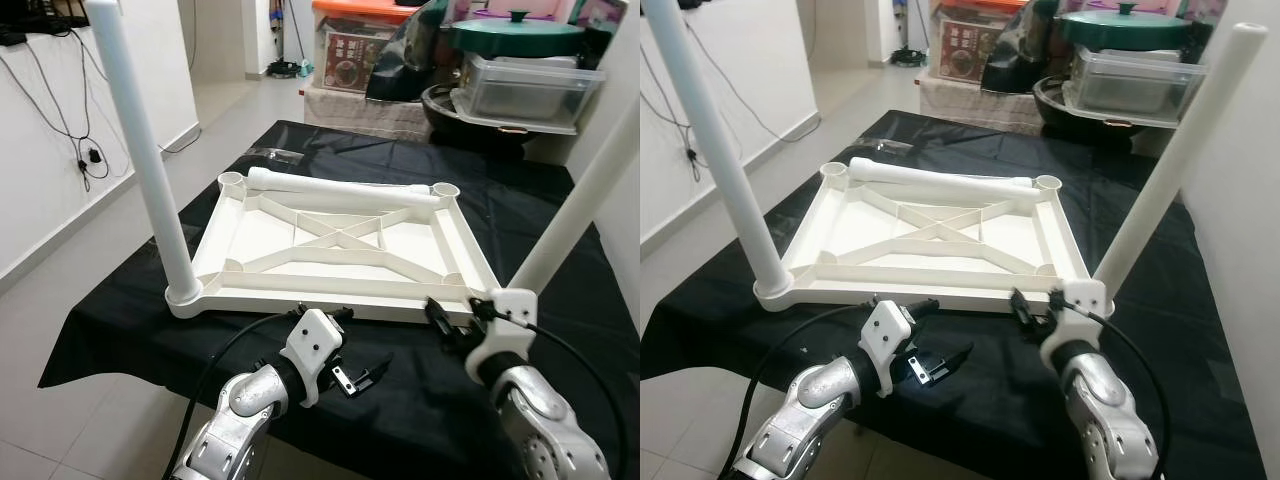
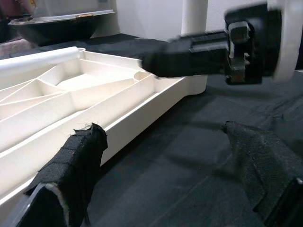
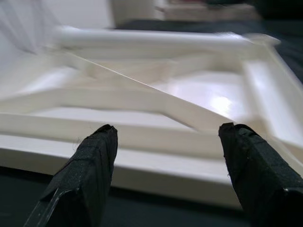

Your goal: Building children table

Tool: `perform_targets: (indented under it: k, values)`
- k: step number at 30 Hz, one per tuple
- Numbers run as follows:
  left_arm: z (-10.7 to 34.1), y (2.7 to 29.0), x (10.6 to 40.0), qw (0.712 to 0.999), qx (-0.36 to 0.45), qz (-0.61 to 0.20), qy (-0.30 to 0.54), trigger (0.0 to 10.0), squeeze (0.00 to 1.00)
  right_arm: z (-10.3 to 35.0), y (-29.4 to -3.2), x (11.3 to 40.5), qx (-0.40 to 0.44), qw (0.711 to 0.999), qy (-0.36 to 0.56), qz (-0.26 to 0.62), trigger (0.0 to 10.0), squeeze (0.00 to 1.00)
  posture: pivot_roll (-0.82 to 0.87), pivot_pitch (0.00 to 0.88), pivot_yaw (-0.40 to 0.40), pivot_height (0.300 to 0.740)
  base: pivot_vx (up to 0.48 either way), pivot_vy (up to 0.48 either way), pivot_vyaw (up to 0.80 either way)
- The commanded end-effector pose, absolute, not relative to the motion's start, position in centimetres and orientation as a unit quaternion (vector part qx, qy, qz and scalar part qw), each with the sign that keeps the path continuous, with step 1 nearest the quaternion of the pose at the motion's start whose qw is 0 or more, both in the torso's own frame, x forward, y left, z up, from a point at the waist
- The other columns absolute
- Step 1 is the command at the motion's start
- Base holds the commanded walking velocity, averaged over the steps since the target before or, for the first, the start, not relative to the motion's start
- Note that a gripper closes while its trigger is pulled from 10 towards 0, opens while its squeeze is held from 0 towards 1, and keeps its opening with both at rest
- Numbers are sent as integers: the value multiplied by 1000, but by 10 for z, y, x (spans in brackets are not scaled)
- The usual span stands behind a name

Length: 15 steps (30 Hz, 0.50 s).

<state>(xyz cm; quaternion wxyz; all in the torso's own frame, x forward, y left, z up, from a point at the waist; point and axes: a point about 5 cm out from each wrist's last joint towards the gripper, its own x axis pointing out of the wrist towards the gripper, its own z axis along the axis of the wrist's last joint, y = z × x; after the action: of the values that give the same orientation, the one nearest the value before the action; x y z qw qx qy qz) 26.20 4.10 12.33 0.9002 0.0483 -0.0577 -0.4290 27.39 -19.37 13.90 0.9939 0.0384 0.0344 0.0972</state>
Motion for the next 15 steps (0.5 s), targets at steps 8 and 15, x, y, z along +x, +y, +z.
perform_targets:
  k: [8,15]
  values:
    - [125,40,257,901,39,-428,-51,10000,0,152,-177,320,-44,972,91,210,10000,0,64,0,-82,740,0,0,0]
    - [130,38,249,897,25,-438,-50,10000,0,165,-180,354,-101,951,143,256,10000,0,70,0,-111,740,0,0,0]
